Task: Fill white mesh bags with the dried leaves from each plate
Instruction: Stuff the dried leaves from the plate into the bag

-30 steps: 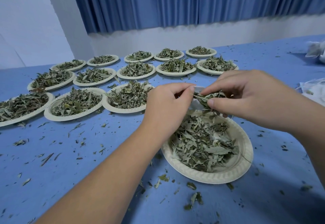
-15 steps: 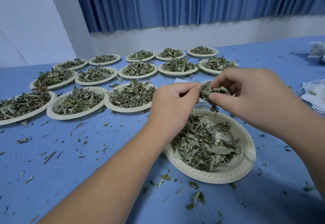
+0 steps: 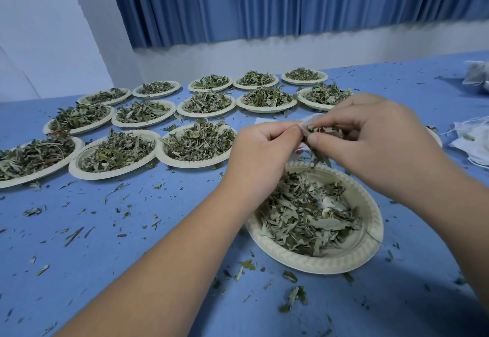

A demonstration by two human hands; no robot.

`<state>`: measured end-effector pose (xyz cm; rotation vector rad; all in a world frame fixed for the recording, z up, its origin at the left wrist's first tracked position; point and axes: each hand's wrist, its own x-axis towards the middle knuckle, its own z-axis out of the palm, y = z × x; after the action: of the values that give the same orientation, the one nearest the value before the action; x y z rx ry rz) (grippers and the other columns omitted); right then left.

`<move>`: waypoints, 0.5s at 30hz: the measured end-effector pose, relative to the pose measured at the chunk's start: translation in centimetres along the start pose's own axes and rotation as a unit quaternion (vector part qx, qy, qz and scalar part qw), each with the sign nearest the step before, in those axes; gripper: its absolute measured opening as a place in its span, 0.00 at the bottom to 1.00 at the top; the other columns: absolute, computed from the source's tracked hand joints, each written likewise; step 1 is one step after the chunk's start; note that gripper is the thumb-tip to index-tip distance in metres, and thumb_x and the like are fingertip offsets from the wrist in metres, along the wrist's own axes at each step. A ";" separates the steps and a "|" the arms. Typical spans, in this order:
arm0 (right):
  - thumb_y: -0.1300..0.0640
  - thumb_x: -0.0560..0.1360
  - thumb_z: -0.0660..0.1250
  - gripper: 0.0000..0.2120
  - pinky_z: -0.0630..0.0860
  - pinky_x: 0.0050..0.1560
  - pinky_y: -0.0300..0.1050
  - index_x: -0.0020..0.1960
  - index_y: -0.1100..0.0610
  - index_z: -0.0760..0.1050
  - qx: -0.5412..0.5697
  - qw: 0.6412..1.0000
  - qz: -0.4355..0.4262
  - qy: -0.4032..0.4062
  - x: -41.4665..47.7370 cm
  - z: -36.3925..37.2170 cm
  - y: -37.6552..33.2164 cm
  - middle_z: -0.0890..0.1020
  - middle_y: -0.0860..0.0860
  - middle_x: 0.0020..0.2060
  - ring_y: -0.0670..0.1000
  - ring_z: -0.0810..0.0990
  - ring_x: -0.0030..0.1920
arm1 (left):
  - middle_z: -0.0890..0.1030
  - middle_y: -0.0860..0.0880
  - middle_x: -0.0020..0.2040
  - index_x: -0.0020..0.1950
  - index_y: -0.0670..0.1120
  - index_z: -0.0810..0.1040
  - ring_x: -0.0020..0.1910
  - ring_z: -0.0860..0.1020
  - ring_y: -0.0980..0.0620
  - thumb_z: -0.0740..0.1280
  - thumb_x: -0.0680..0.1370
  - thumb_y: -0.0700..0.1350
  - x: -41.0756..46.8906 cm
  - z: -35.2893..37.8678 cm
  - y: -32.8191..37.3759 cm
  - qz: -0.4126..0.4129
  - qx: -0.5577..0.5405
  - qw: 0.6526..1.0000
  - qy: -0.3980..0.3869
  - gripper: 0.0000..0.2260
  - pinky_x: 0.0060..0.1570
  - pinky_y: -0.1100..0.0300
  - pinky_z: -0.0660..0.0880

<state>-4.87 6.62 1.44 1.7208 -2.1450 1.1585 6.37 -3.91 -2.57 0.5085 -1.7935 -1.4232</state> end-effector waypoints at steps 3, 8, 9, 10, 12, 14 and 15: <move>0.52 0.68 0.71 0.05 0.66 0.37 0.26 0.43 0.44 0.82 -0.020 1.000 0.010 0.021 0.0 0.2 0.1 0.77 0.40 0.33 0.37 0.75 0.37 | 0.69 0.59 0.20 0.54 0.45 0.84 0.20 0.66 0.62 0.65 0.80 0.42 0.0 0.0 0.0 0.000 -0.004 1.000 -0.010 0.08 0.24 0.69 0.63; 0.55 0.67 0.75 0.10 0.68 0.37 0.27 0.36 0.46 0.74 -0.033 0.997 0.039 0.053 0.0 0.7 0.1 0.77 0.43 0.29 0.42 0.77 0.34 | 0.66 0.56 0.23 0.52 0.49 0.85 0.23 0.61 0.55 0.68 0.79 0.43 -0.1 0.3 0.1 -0.008 -0.023 0.999 -0.020 0.07 0.28 0.63 0.58; 0.54 0.66 0.75 0.08 0.68 0.35 0.28 0.36 0.46 0.76 -0.015 0.998 0.042 0.043 0.0 0.6 0.1 0.77 0.43 0.27 0.42 0.77 0.35 | 0.67 0.57 0.23 0.53 0.48 0.85 0.22 0.62 0.57 0.67 0.79 0.43 -0.1 0.3 0.1 -0.009 -0.021 1.000 -0.018 0.07 0.27 0.64 0.59; 0.52 0.66 0.75 0.07 0.69 0.33 0.29 0.36 0.45 0.77 0.009 0.999 0.045 0.027 0.0 0.3 0.1 0.78 0.43 0.27 0.41 0.78 0.35 | 0.69 0.59 0.22 0.54 0.46 0.85 0.21 0.64 0.59 0.67 0.79 0.42 -0.1 0.3 0.1 -0.009 -0.018 1.000 -0.015 0.08 0.26 0.66 0.61; 0.47 0.64 0.74 0.05 0.71 0.33 0.31 0.39 0.42 0.80 0.053 0.997 0.051 -0.012 0.0 -0.3 0.2 0.80 0.43 0.31 0.39 0.78 0.34 | 0.70 0.59 0.21 0.55 0.44 0.84 0.21 0.66 0.61 0.66 0.80 0.42 0.0 0.1 0.2 -0.016 -0.020 1.000 -0.004 0.08 0.24 0.70 0.64; 0.47 0.64 0.74 0.08 0.73 0.38 0.35 0.44 0.39 0.81 0.064 0.996 0.053 -0.036 0.0 -0.8 0.3 0.81 0.43 0.35 0.39 0.78 0.36 | 0.69 0.58 0.21 0.54 0.45 0.84 0.20 0.66 0.61 0.66 0.80 0.43 0.0 -0.2 0.3 -0.026 -0.026 0.999 0.005 0.08 0.24 0.71 0.64; 0.49 0.66 0.75 0.09 0.73 0.38 0.35 0.44 0.38 0.81 0.069 0.996 0.052 -0.038 0.1 -0.9 0.3 0.81 0.43 0.34 0.39 0.79 0.36 | 0.69 0.58 0.21 0.54 0.45 0.85 0.20 0.65 0.60 0.66 0.80 0.43 0.0 -0.3 0.3 -0.028 -0.024 0.999 0.007 0.08 0.24 0.70 0.64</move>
<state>-5.42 7.14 1.93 1.7547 -2.2720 1.3186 6.62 -3.99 -2.27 0.5461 -1.7415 -1.4942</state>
